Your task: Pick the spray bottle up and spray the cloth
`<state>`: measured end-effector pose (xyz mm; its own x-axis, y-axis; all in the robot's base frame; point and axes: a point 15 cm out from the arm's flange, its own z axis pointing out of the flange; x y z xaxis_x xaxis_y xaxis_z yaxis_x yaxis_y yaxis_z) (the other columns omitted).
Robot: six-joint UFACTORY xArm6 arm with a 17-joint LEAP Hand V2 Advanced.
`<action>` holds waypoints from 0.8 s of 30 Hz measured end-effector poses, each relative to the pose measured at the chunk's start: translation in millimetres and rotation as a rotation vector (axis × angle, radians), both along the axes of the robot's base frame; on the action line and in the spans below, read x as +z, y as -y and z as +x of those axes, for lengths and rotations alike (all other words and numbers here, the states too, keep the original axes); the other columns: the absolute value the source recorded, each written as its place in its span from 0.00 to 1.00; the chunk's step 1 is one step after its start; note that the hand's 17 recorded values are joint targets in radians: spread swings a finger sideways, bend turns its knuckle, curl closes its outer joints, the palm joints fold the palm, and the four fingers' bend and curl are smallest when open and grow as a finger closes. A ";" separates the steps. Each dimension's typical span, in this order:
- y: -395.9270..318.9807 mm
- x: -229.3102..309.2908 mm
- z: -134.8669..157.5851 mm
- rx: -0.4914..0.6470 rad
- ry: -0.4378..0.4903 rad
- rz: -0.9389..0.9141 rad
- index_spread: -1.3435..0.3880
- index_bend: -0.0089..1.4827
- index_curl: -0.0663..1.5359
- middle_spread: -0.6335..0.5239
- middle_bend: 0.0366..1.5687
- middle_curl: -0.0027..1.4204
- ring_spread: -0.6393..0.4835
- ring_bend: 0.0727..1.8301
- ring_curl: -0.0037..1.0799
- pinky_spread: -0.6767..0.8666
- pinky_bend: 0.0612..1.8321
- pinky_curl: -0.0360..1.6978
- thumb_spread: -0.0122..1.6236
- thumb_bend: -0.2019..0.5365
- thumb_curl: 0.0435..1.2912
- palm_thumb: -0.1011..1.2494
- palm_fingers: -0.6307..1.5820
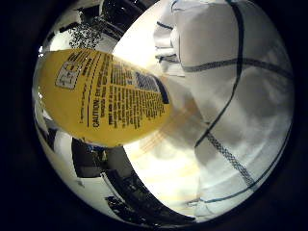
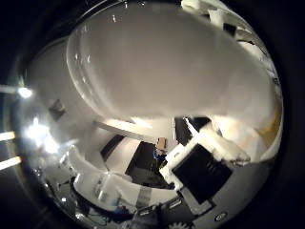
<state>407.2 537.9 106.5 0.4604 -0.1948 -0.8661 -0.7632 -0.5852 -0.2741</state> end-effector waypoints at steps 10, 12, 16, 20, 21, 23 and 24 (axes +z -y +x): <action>10.5 4.8 10.5 -0.005 0.014 -0.005 0.53 0.18 0.30 0.56 0.20 0.22 0.59 0.30 0.23 0.64 0.25 0.29 0.61 0.24 0.37 0.63 0.35; 12.8 5.1 11.9 -0.006 0.013 -0.006 0.54 0.16 0.29 0.56 0.18 0.22 0.61 0.28 0.22 0.65 0.24 0.27 0.62 0.24 0.36 0.64 0.36; 21.8 4.3 15.5 0.003 0.019 -0.022 0.55 0.13 0.28 0.56 0.15 0.23 0.65 0.23 0.21 0.69 0.19 0.24 0.62 0.24 0.35 0.63 0.36; 33.3 25.2 20.7 0.038 0.073 -0.043 0.56 0.13 0.27 0.57 0.12 0.23 0.69 0.19 0.20 0.71 0.17 0.22 0.63 0.24 0.35 0.63 0.36; 35.8 34.3 24.4 0.038 0.088 -0.040 0.56 0.13 0.27 0.58 0.12 0.23 0.69 0.18 0.20 0.71 0.17 0.22 0.63 0.24 0.34 0.63 0.36; 41.7 53.4 32.7 0.032 0.119 -0.033 0.57 0.12 0.26 0.58 0.11 0.23 0.70 0.17 0.20 0.71 0.16 0.21 0.64 0.24 0.34 0.62 0.37; 46.9 60.0 36.9 0.027 0.129 -0.034 0.57 0.12 0.26 0.58 0.11 0.23 0.70 0.16 0.20 0.71 0.16 0.21 0.64 0.25 0.34 0.63 0.37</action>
